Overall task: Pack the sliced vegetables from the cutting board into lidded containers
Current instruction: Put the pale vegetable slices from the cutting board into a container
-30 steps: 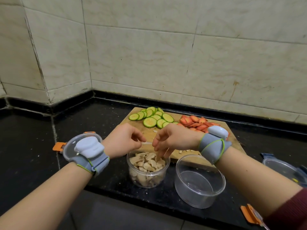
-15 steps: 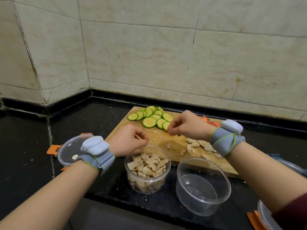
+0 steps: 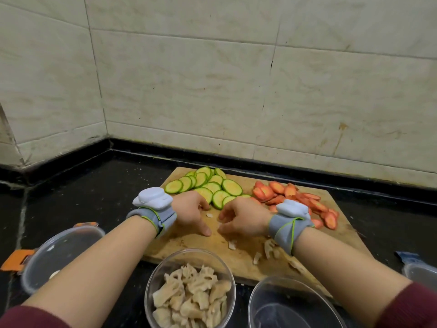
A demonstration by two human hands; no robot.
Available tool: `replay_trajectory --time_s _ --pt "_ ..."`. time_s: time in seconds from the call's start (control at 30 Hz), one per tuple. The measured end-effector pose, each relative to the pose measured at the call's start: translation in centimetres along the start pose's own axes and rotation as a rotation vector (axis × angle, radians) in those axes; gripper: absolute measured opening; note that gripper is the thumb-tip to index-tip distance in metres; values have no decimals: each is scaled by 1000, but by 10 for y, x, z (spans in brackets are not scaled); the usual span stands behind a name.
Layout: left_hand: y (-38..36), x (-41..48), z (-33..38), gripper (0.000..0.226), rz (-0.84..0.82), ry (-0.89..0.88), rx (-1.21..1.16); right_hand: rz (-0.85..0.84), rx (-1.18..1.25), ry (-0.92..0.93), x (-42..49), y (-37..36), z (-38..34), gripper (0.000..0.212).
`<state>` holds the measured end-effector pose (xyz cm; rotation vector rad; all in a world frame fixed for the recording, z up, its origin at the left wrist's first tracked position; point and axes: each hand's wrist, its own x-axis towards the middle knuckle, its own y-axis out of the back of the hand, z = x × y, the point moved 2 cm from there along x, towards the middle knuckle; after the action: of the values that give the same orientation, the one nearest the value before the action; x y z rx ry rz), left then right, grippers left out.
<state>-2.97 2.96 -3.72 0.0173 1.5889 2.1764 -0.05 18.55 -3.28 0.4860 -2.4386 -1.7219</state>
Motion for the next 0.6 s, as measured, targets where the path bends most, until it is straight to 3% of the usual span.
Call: replay_trajectory --time_s 0.3,0.47,0.6 --pt "1 14 -1 27 29 -72 -154 -82 37 17 6 -1 7 15" --pt "-1 11 6 11 27 -73 -164 -86 80 -7 -5 8 17 13" --pt "-3 6 11 8 69 -88 -152 -196 315 -32 -12 10 16 21"
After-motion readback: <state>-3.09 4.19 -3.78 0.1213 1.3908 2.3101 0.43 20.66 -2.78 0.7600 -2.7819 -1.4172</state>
